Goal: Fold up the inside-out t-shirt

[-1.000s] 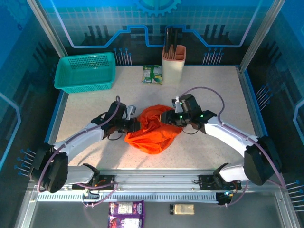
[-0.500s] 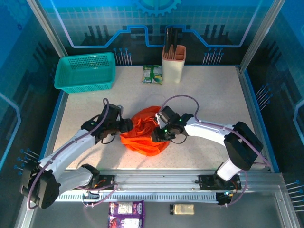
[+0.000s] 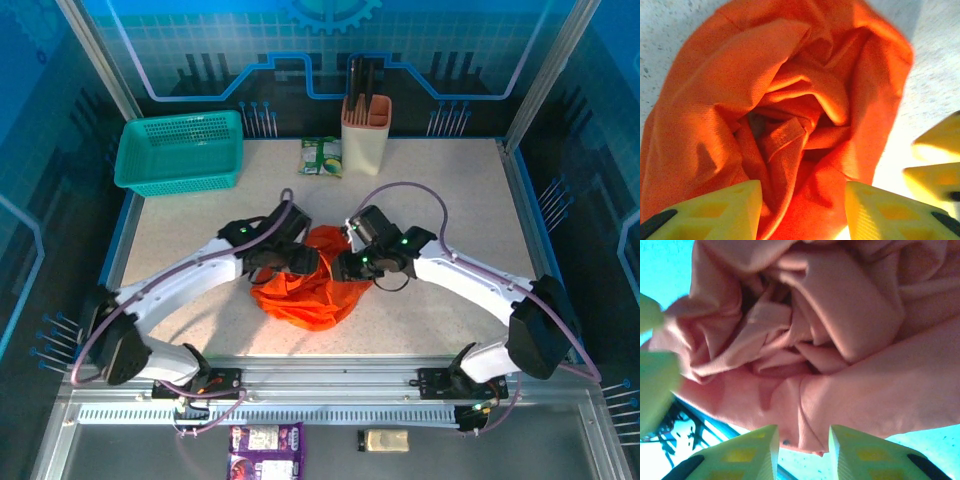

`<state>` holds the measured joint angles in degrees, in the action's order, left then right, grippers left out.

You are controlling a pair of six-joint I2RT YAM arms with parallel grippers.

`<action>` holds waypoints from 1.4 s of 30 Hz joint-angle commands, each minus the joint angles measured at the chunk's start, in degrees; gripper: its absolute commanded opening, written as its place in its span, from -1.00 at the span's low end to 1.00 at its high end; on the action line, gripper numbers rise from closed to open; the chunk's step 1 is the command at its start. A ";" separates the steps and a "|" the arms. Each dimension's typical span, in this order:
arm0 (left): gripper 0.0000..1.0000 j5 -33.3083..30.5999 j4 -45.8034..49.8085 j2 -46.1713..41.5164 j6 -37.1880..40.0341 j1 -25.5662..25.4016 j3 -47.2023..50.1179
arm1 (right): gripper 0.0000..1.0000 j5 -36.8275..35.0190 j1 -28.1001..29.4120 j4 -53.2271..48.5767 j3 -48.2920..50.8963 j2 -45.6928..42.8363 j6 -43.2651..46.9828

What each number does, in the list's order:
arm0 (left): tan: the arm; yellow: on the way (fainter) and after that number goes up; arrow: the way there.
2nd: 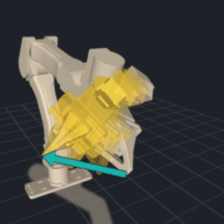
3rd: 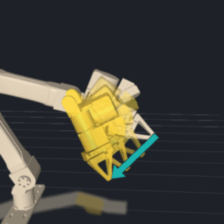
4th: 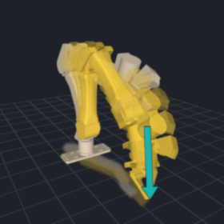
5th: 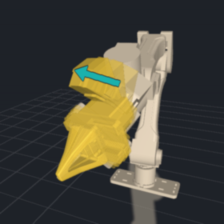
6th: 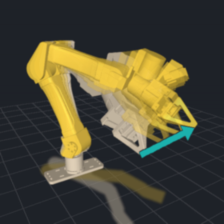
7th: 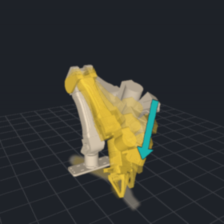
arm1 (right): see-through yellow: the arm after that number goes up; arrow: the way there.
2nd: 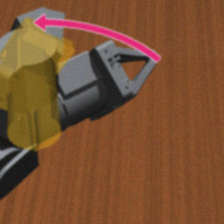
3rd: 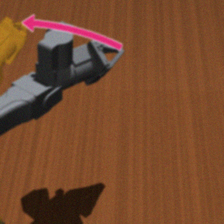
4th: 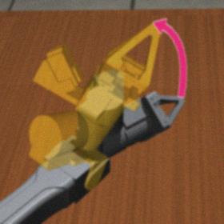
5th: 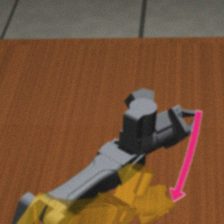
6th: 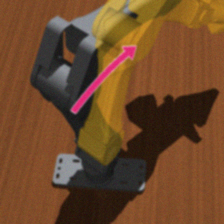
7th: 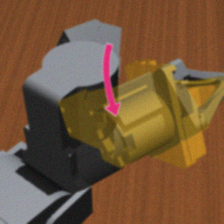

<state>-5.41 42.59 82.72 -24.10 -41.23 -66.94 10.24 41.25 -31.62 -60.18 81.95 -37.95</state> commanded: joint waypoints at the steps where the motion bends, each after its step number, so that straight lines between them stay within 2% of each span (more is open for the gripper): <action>1: -0.06 -4.32 5.49 6.02 5.61 -0.64 -2.32 | -0.32 -0.98 -1.11 0.41 -0.36 0.31 -2.12; 4: -0.20 -6.01 6.02 10.76 8.16 -0.82 -3.32 | -0.32 -0.55 -1.73 3.31 0.88 0.90 -3.96; 5: -0.29 -6.14 5.87 12.07 8.80 -0.92 -3.47 | -0.32 0.25 -1.98 4.75 1.33 1.14 -4.78; 8: -0.77 -6.89 4.39 12.34 10.24 -1.16 -3.81 | -0.25 4.47 -3.15 11.06 2.80 2.46 -6.82; 11: -1.00 -6.33 1.91 9.26 12.03 -1.21 -4.16 | -0.15 8.46 -3.84 15.95 1.98 6.46 -7.79; 13: -1.00 -5.00 -0.27 5.96 13.40 -1.21 -4.25 | -0.09 10.98 -4.20 17.79 0.47 10.07 -8.05; 17: -1.00 -0.76 -5.39 -2.40 16.80 -1.21 -3.51 | -0.09 12.21 -5.70 20.22 -3.03 16.99 -10.02; 23: -1.00 9.22 -13.67 -14.98 18.48 0.09 -3.01 | -0.37 6.05 -13.59 18.06 -8.28 24.70 -8.40; 26: -1.00 10.35 -15.09 -19.45 18.82 0.27 -1.67 | -0.41 3.36 -19.23 14.21 -11.07 26.48 -6.61; 30: -1.00 8.85 -19.05 -23.62 15.66 0.93 8.17 | -0.42 0.90 -25.61 11.04 -10.31 23.00 -5.32; 33: -1.00 8.18 -25.83 -25.46 11.19 1.04 18.62 | -0.41 0.41 -26.77 8.67 -7.98 17.05 -3.47; 39: -1.00 13.23 -40.09 -26.21 3.86 0.73 35.33 | -0.26 4.81 -23.05 4.16 0.15 4.03 -1.32; 42: -1.00 16.02 -39.12 -26.53 5.35 0.62 38.83 | -0.21 7.25 -19.08 3.20 4.01 -0.74 -2.75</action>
<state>5.93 9.85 57.69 -17.26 -40.56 -29.34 14.17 19.03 -23.90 -59.61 83.53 -40.91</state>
